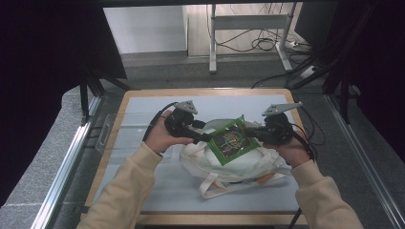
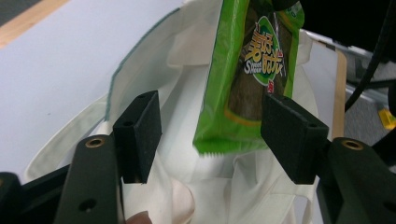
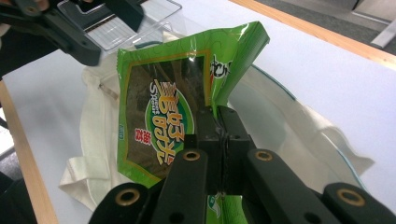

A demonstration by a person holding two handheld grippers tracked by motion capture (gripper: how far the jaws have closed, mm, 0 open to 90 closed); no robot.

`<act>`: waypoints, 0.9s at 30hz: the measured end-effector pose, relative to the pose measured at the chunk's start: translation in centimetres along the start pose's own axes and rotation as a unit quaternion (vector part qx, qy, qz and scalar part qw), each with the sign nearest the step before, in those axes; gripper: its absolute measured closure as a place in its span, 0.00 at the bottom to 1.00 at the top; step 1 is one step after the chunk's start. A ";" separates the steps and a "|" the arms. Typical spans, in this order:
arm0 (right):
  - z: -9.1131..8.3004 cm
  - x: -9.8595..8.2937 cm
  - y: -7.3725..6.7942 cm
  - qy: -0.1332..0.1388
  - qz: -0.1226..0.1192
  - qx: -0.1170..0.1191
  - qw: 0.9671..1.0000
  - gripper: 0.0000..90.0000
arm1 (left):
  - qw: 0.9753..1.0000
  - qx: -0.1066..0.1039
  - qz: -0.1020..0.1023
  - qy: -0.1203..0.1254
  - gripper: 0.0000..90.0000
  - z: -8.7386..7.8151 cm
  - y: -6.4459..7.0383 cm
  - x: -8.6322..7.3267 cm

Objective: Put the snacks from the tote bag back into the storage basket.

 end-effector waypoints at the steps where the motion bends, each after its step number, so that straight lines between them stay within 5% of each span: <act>1: 0.1 0.0 -0.1 0.000 -0.004 0.001 1.000 0.98 | 1.000 -0.005 0.004 -0.005 0.42 0.2 0.0 0.1; 6: 0.3 0.2 -0.7 0.002 -0.024 0.011 1.000 0.98 | 0.999 -0.045 0.013 -0.021 0.42 1.5 -0.4 0.2; 10: 0.4 0.3 -1.1 0.009 -0.043 0.019 0.999 0.98 | 0.997 -0.071 0.013 -0.027 0.53 2.2 -0.2 0.0; 13: 0.6 0.4 -1.5 0.010 -0.059 0.016 0.998 0.98 | 0.996 -0.075 0.023 -0.044 0.66 2.3 -0.1 -0.2; 17: 0.7 0.5 -1.7 0.018 -0.077 0.013 0.997 0.98 | 0.995 -0.089 0.004 -0.032 0.76 2.0 -0.2 -0.5; 27: 1.0 0.7 -1.9 0.032 -0.091 0.014 0.995 0.94 | 0.996 -0.087 -0.007 -0.013 0.81 1.1 0.1 -1.0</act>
Point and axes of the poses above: each handheld gripper's, and its own axes: z roughly forward along the jaws, x roughly out of its top, y roughly to its right, the point moved 2 cm from there along z, roughly forward along the jaws, and after that the axes turned 12 degrees about z, right-handed, at the moved point
